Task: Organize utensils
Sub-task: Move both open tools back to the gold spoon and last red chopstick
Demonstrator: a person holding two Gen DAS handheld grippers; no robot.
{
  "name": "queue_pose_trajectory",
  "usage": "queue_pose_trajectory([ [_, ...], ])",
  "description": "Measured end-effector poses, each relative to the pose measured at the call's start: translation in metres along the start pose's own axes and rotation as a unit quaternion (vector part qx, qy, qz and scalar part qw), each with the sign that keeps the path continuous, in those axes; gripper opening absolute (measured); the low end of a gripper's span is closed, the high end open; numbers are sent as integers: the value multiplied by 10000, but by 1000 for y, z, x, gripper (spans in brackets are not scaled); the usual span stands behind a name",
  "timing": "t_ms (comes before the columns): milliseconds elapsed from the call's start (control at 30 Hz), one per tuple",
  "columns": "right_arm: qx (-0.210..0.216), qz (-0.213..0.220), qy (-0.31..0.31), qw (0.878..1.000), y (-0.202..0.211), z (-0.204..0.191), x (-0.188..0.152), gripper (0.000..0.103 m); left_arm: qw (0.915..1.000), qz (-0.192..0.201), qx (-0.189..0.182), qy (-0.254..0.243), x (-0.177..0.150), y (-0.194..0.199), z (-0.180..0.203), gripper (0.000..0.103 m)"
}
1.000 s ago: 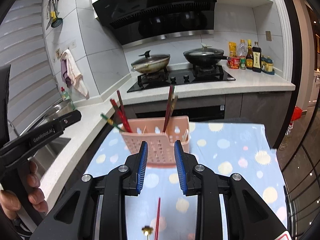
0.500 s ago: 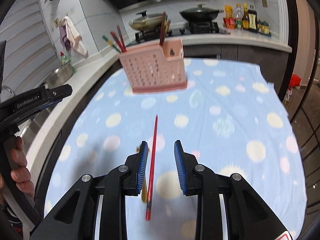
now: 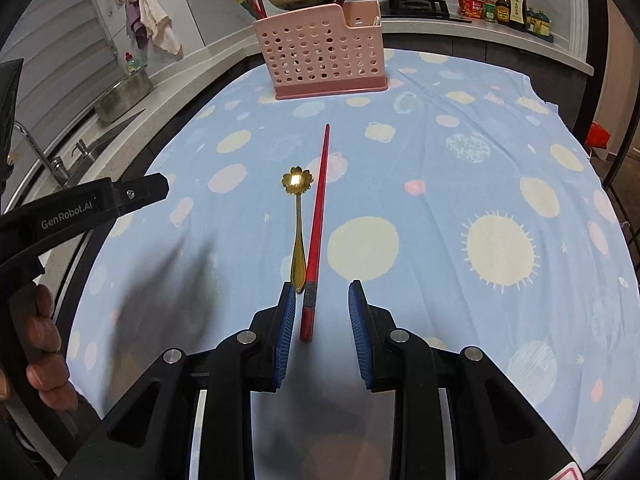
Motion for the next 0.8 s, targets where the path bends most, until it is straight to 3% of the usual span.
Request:
queue_pose_trajectory([
  [367, -55, -87, 48, 9999, -15, -3, -1, 24, 9993, -368, 1, -5, -29, -18, -2, 30],
  [633, -96, -160, 74, 9998, -24, 1, -2, 15, 9990, -450, -10, -68, -32, -22, 2, 30],
  [700, -97, -166, 57, 9998, -24, 3, -2, 7, 9989, -470, -20, -73, -32, -23, 3, 30],
  [800, -102, -135, -15, 9999, -23, 10, -3, 7, 9987, -499, -44, -96, -31, -25, 5, 30],
])
Point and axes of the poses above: each gripper's, at about its wrist camera, not at the fingertips, and y roughly against the way its jaws point, z to its right, x to its top, the point moved 1 cm from there along -y, roughly the way its jaws point, and after that the axes turned 14 degrees about -z, right-handed, at the moved point
